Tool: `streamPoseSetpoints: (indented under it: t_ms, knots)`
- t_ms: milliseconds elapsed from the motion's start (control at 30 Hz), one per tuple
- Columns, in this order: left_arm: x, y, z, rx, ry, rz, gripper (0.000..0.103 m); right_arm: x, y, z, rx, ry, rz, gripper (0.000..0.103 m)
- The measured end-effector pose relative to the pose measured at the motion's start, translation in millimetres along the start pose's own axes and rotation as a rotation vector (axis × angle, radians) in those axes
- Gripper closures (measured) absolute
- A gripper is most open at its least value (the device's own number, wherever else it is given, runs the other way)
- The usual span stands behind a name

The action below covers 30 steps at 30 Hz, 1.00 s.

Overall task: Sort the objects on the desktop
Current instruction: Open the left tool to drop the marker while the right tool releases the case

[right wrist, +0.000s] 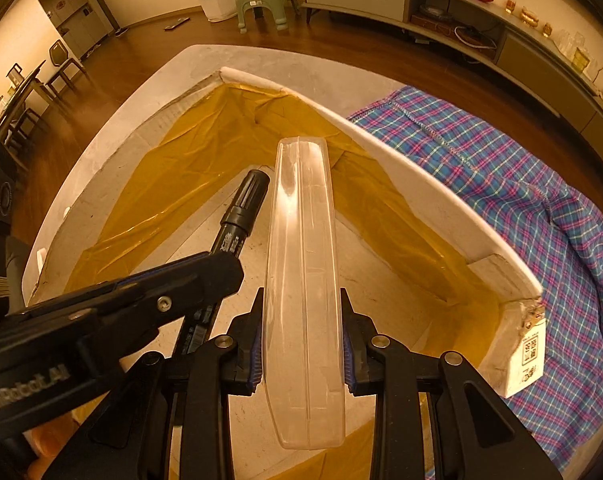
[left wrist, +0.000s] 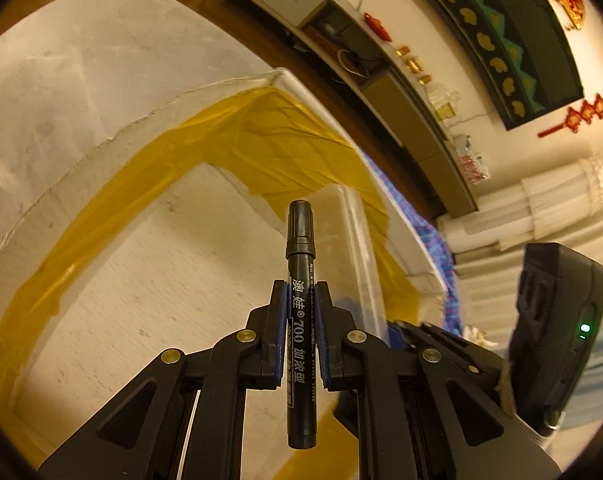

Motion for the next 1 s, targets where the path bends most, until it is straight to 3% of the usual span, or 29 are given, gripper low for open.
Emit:
streamPoseSetpoints:
  t_ms: [167, 200, 233, 267, 433, 567, 600, 833, 1000]
  knots:
    - [9.3, 0.4, -5.2, 0.002, 0.051, -0.004, 0.090, 9.8, 0.0, 1.9, 0.011, -0.013, -0.031, 0.071]
    - [8.9, 0.2, -5.9, 0.000, 0.062, -0.005, 0.082, 9.4, -0.4, 2.1, 0.018, -0.011, -0.032, 0.070]
    - [8.3, 0.1, -6.9, -0.004, 0.061, -0.013, 0.068, 7.8, -0.8, 3.0, 0.027, -0.012, -0.028, 0.070]
    - [6.6, -0.4, -8.5, -0.012, 0.053, -0.017, 0.065, 7.0, 0.5, 4.4, 0.032, -0.014, -0.026, 0.068]
    - [-8.4, -4.7, -11.8, -0.002, 0.053, -0.016, 0.064, -8.7, -5.4, 2.7, 0.028, -0.031, -0.007, 0.065]
    - [-32.1, -12.5, -8.4, 0.037, 0.044, 0.015, 0.064, -28.3, -14.0, -4.2, -0.008, -0.044, 0.035, 0.047]
    - [-39.1, -16.5, -6.8, 0.053, 0.048, 0.026, 0.064, -31.7, -17.7, -6.8, -0.021, -0.044, 0.037, 0.046]
    - [-86.2, -54.9, 16.3, 0.251, 0.063, 0.122, 0.064, -71.3, -54.4, -23.3, -0.072, 0.024, 0.136, 0.046]
    - [-117.2, -103.5, 50.0, 0.500, 0.021, 0.187, 0.064, -106.5, -104.6, -33.7, -0.134, 0.012, 0.228, 0.046]
Point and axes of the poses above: each gripper's, at about its wrist camera, not at the fingertips, and x roughly the way its jaws point, z to its right, y to its top, the point moved 3 cm from there along x, roughly the way its jaws point, and after that the axes turned 7 degrees about y, right-handed, at the moved point
